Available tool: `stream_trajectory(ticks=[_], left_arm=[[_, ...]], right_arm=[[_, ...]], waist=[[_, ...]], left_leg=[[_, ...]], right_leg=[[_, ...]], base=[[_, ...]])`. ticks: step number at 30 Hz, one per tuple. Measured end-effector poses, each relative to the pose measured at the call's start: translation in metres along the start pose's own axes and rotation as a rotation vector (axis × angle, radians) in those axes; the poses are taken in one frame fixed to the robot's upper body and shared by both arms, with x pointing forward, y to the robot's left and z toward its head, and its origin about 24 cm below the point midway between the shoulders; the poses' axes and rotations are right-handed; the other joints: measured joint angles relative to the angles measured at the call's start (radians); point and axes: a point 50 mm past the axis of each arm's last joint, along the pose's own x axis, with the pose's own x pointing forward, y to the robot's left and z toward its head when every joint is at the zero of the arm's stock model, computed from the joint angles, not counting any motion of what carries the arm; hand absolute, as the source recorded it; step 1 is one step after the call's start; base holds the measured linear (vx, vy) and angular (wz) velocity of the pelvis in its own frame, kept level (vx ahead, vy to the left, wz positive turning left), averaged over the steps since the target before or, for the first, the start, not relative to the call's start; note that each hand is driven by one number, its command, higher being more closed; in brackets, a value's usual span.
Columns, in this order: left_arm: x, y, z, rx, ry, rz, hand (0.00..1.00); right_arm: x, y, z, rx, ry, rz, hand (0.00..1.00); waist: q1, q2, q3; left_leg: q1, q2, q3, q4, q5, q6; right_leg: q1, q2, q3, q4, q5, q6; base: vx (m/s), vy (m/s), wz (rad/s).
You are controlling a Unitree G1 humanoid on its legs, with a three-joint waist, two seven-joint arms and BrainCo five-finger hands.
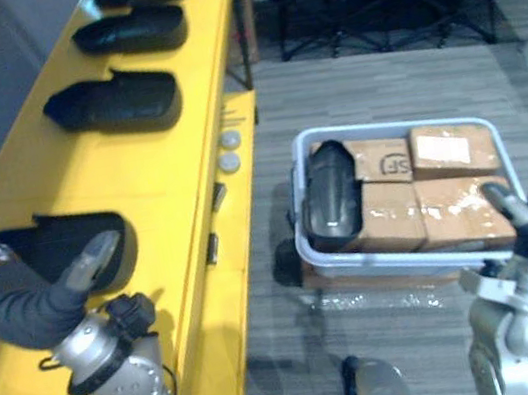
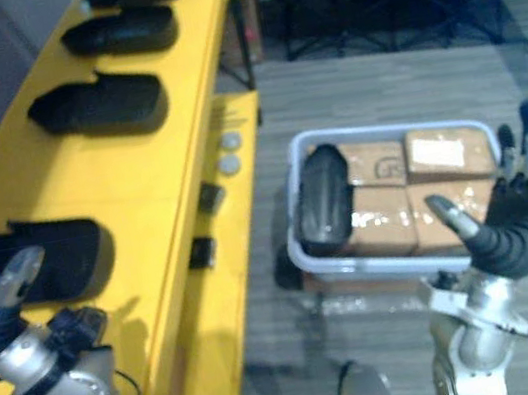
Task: Walk over and take plastic housings, then place them on the shelf
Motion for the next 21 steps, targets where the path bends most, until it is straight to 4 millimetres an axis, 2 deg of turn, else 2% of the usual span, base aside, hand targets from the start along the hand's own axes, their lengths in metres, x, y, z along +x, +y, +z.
stream_trajectory(ticks=[1,2,3,4,6,7,8,9,10,13,15,17,21], left_arm=[[0.0,0.004,-0.001,0.011,0.003,0.014,0.0],[0.002,0.006,-0.001,-0.007,0.008,0.03,0.0],[-0.002,0.009,-0.004,-0.034,0.049,0.062,0.0],[-0.004,0.011,-0.005,-0.039,0.066,0.076,0.0],[-0.014,0.016,-0.004,-0.063,0.111,0.125,0.0],[-0.018,0.017,-0.003,-0.063,0.119,0.127,0.0],[-0.021,0.019,0.001,-0.084,0.128,0.111,0.0],[-0.022,0.019,0.003,-0.1,0.126,0.098,0.0],[-0.023,0.016,0.004,-0.137,0.13,0.071,0.0],[-0.026,-0.001,0.004,-0.229,0.156,-0.035,0.0],[-0.03,-0.01,0.0,-0.306,0.21,-0.085,0.0],[-0.037,-0.029,-0.009,-0.385,0.298,-0.183,0.0],[-0.059,-0.07,-0.027,-0.486,0.484,-0.443,0.0]], right_arm=[[-0.001,-0.002,-0.002,-0.009,0.018,-0.006,0.0],[-0.002,-0.003,-0.004,-0.014,0.036,-0.005,0.0],[-0.002,-0.006,-0.007,-0.024,0.052,0.0,0.0],[-0.001,-0.008,-0.007,-0.027,0.057,0.0,0.0],[-0.002,-0.013,-0.009,-0.045,0.082,-0.006,0.0],[-0.004,-0.015,-0.009,-0.041,0.094,-0.011,0.0],[-0.006,-0.017,-0.009,-0.033,0.106,-0.01,0.0],[-0.007,-0.019,-0.009,-0.029,0.115,-0.007,0.0],[-0.013,-0.028,-0.01,-0.03,0.149,-0.026,0.0],[-0.034,-0.042,-0.011,-0.013,0.253,-0.056,0.0],[-0.041,-0.044,-0.012,0.02,0.287,-0.085,0.0],[-0.047,-0.045,-0.017,0.059,0.325,-0.127,0.0],[-0.056,-0.04,-0.032,0.112,0.41,-0.135,0.0]], waist=[[-0.003,0.001,-0.001],[-0.004,-0.015,-0.001],[-0.006,-0.011,0.007],[-0.008,-0.008,0.009],[-0.013,-0.004,0.028],[-0.009,-0.007,0.033],[-0.006,0.001,0.031],[-0.012,0.009,0.035],[-0.019,0.03,0.03],[-0.044,0.032,0.028],[-0.052,0.033,0.028],[-0.071,0.036,0.022],[-0.071,0.042,0.019]], left_leg=[[-0.01,0.005,0.01,0.001,0.007,-0.001],[-0.017,0.006,0.017,0.021,0.008,-0.002],[-0.046,0.043,0.008,0.075,0.008,-0.001],[-0.058,0.054,-0.007,0.098,0.008,-0.001],[-0.076,0.065,-0.109,0.175,0.012,0.007],[-0.08,0.062,-0.161,0.176,0.004,0.009],[-0.062,0.055,-0.19,0.131,0.012,0.007],[-0.052,0.054,-0.198,0.101,0.017,0.002],[-0.03,0.049,-0.203,0.049,0.012,-0.005],[0.002,0.02,-0.174,-0.031,0.035,-0.044],[0.026,0.009,-0.154,-0.05,0.038,-0.041],[0.038,-0.014,-0.156,-0.076,0.053,-0.026],[0.037,-0.042,-0.174,-0.127,0.085,-0.019]], right_leg=[[-0.007,-0.021,-0.054,0.039,-0.029,-0.021],[0.01,-0.043,-0.09,0.027,-0.037,0.013],[0.026,-0.006,-0.099,-0.026,0.007,0.026],[0.032,0.008,-0.098,-0.039,0.019,0.018],[0.064,0.037,-0.069,-0.072,0.047,-0.003],[0.072,0.042,-0.042,-0.091,0.058,-0.004],[0.069,0.054,-0.012,-0.122,0.064,0.001],[0.068,0.062,0.0,-0.133,0.069,0.003],[0.064,0.068,0.017,-0.157,0.072,0.012],[0.07,0.05,0.027,-0.208,0.112,0.024],[0.085,0.043,0.043,-0.219,0.129,0.026],[0.089,0.024,0.039,-0.225,0.142,0.038],[0.098,0.006,0.015,-0.267,0.172,0.046]], base=[[0.0,-0.081,-0.37],[-0.03,-0.154,-0.32],[-0.04,-0.134,-0.26],[-0.05,-0.171,-0.28],[-0.05,-0.096,-0.38],[-0.08,-0.047,-0.76],[-0.07,-0.02,-0.83],[-0.07,0.016,-0.77],[-0.05,0.062,-0.42],[-0.03,0.099,-0.24],[0.01,0.095,-0.24],[0.02,0.087,0.06],[-0.01,0.034,0.19]])
